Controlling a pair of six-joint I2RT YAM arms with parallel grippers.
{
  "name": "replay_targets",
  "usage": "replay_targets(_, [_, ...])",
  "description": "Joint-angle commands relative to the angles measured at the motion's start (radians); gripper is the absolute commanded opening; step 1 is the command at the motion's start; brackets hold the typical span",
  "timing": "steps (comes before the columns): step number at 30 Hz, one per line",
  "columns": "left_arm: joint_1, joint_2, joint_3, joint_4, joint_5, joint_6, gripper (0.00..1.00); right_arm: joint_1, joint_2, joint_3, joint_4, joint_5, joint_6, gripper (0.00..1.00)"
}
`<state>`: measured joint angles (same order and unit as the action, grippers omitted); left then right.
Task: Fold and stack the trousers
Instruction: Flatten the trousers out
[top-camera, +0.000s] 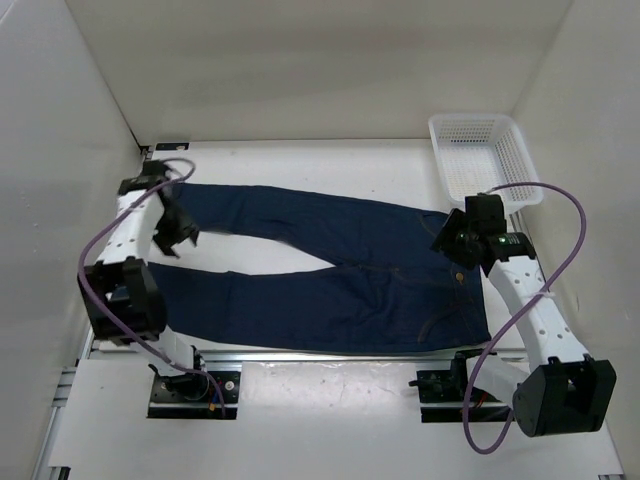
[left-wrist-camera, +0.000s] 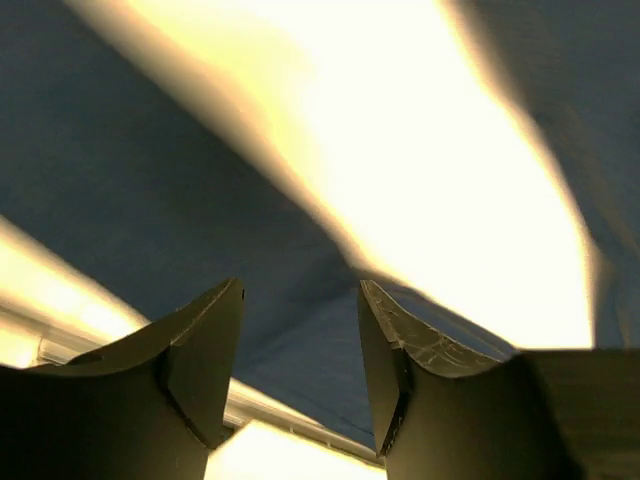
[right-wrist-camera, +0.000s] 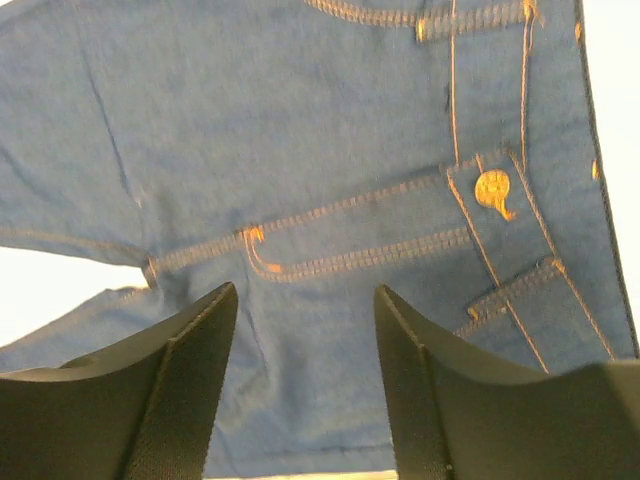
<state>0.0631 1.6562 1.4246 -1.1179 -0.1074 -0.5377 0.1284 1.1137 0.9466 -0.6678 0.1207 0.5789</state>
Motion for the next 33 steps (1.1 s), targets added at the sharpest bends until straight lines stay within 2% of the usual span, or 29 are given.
replay_targets(1, [0.120,-0.070,-0.176,0.070,-0.005,-0.114,0.60,0.011,-0.046,-0.031,-0.062,-0.054,-0.044,0.61])
replay_targets(3, [0.148,-0.044,-0.240,0.081,-0.005,-0.123,0.59,0.011,-0.066,-0.031,-0.072,-0.070,-0.044,0.60])
replay_targets(8, [0.158,0.121,-0.250,0.121,0.018,-0.133,0.59,0.011,-0.084,-0.006,-0.107,-0.070,-0.044,0.60])
replay_targets(10, [0.158,0.219,-0.199,0.131,0.028,-0.133,0.59,0.011,-0.095,0.027,-0.127,-0.058,-0.044,0.60])
replay_targets(14, [0.147,0.321,-0.104,0.132,0.028,-0.133,0.53,0.011,-0.120,0.070,-0.162,-0.029,-0.044,0.60])
replay_targets(19, [0.109,0.396,0.078,0.113,0.009,-0.090,0.53,0.011,-0.161,0.080,-0.196,0.002,-0.034,0.60])
replay_targets(21, [0.099,0.436,0.153,0.054,0.009,-0.081,0.52,0.011,-0.170,0.080,-0.196,0.011,-0.034,0.60])
replay_targets(22, [0.087,0.436,0.224,0.034,-0.023,-0.081,0.52,0.011,-0.170,0.080,-0.205,0.011,-0.034,0.60])
replay_targets(25, [0.076,0.397,0.310,-0.029,-0.081,-0.081,0.58,0.011,-0.160,0.090,-0.214,0.011,-0.034,0.60])
replay_targets(27, [0.101,0.317,0.310,-0.039,-0.097,-0.081,0.62,0.011,-0.160,0.090,-0.214,0.011,-0.034,0.60])
replay_targets(30, [0.226,0.213,0.232,0.003,-0.054,-0.067,0.62,0.011,-0.141,0.090,-0.214,0.011,-0.034,0.60])
replay_targets(33, [0.361,0.186,0.125,0.049,-0.052,-0.010,0.60,0.011,-0.141,0.101,-0.214,0.002,-0.044,0.60])
